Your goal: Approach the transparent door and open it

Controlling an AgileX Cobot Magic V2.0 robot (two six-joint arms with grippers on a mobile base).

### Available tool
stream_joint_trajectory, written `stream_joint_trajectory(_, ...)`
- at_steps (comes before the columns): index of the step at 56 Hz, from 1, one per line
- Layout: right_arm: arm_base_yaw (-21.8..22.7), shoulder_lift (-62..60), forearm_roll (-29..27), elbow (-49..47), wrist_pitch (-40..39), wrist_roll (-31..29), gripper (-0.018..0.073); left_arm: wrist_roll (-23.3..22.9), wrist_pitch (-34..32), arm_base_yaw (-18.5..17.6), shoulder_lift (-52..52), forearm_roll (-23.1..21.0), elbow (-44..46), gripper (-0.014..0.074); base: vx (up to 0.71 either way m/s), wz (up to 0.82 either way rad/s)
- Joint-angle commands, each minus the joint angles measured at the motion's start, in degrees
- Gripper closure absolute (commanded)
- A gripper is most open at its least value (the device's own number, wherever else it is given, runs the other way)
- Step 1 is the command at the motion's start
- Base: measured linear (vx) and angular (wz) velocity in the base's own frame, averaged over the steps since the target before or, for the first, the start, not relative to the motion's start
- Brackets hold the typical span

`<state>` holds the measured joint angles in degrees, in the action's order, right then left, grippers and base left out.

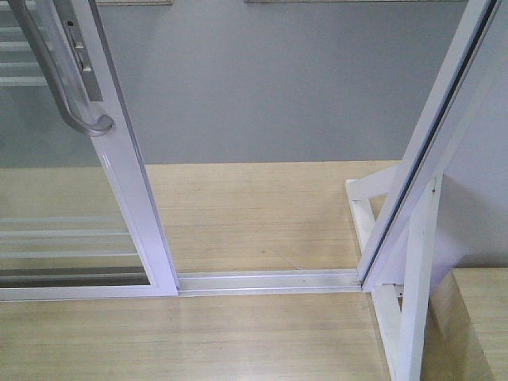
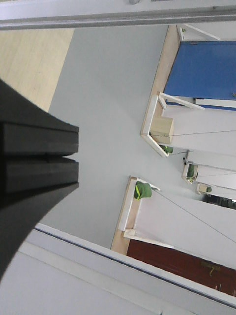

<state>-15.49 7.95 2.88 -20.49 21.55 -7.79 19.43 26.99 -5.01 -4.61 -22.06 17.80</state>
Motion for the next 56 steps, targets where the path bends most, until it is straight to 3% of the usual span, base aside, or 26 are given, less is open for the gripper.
stream_joint_trajectory(1, 0.28, -0.06, 0.04, -0.65, -6.78, -0.20, 0.0568, -0.20, -4.48, -0.09, -0.71, -1.34, 1.43, 0.0603, 0.00, 0.00)
stream_joint_trajectory(15, 0.28, -0.06, -1.62, -0.47, -5.50, 0.65, 0.0568, -0.33, -4.01, -0.09, -0.71, -2.63, 1.52, 0.0603, 0.00, 0.00)
stream_joint_trajectory(24, 0.28, -0.06, -7.83, -0.47, -7.86, 2.16, 0.0568, -0.33, -4.07, -0.09, -0.71, -2.63, 1.52, 0.0603, 0.00, 0.00)
stream_joint_trajectory(32, 0.28, -0.06, -7.88, -0.47, -12.16, 2.16, 0.0568, -0.33, -4.07, -0.09, -0.71, -2.63, 1.52, 0.0603, 0.00, 0.00)
stream_joint_trajectory(56, 0.28, -0.06, -7.88, -0.47, -12.30, 2.16, 0.0568, -0.33, -4.07, -0.09, -0.71, -2.63, 1.52, 0.0603, 0.00, 0.00)
